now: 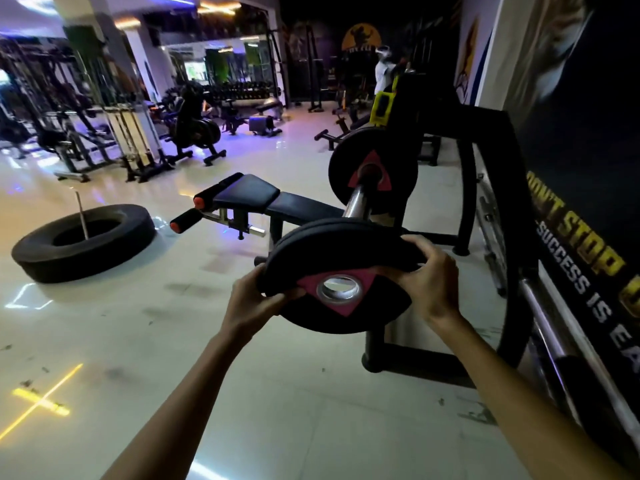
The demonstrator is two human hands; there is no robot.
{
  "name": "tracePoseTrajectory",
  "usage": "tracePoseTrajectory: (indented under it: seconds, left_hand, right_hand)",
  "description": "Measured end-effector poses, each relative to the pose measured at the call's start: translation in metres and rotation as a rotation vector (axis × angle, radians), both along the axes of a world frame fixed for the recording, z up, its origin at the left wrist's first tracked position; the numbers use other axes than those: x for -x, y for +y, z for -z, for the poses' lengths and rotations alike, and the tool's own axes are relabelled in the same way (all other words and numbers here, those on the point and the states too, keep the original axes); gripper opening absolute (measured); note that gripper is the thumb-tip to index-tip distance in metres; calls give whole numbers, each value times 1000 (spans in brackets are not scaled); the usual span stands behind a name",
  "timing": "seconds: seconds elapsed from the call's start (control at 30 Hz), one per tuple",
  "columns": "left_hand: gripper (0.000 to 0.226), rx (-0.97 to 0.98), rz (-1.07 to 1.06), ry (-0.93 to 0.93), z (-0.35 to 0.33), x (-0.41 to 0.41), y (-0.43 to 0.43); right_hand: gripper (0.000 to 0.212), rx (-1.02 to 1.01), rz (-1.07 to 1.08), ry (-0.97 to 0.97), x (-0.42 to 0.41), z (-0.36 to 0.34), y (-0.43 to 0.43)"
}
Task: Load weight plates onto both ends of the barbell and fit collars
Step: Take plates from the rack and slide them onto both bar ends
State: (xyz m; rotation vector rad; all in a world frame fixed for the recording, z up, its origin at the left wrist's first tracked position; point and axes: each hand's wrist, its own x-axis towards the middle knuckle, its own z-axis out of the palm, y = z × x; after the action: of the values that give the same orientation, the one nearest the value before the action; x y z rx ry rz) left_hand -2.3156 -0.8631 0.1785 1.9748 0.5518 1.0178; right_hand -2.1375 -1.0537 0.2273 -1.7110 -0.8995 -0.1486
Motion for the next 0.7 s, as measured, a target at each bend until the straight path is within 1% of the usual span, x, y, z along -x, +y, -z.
tracePoseTrajectory:
  seconds: [0.03,0.13,0.23,0.33,0.4,0.5,0.57,0.63,0.7]
  left_hand:
    - [34,-8,22,-4,-7,-1,9]
    - [46,-9,91,-12,-24,-13,27]
    - [43,-43,166,7,-36,-30,37]
    - [39,-54,245,6,-42,-44,48]
    - [42,-55,267,6,-43,-55,57]
    - [43,-76,197,8,-41,-73,65]
    - [49,-119,73,35,-41,-89,66]
    - [62,-266,-64,23,-42,-111,62]
    - [58,-471,-63,-86,-46,-131,55]
  right_hand:
    - [76,-15,18,-2,3,-5,6]
    - [75,-50,86,-26,7,-15,14]
    - [70,-77,159,-7,1,-21,16]
    - [61,-89,193,28,-9,-21,23]
    - [55,-89,207,52,-18,-20,30]
    - [50,-101,247,66,-33,-17,44]
    - [51,-103,309,40,-42,-16,55]
    - [56,-39,349,-31,-53,-14,69]
    - [65,45,350,-171,-61,-13,84]
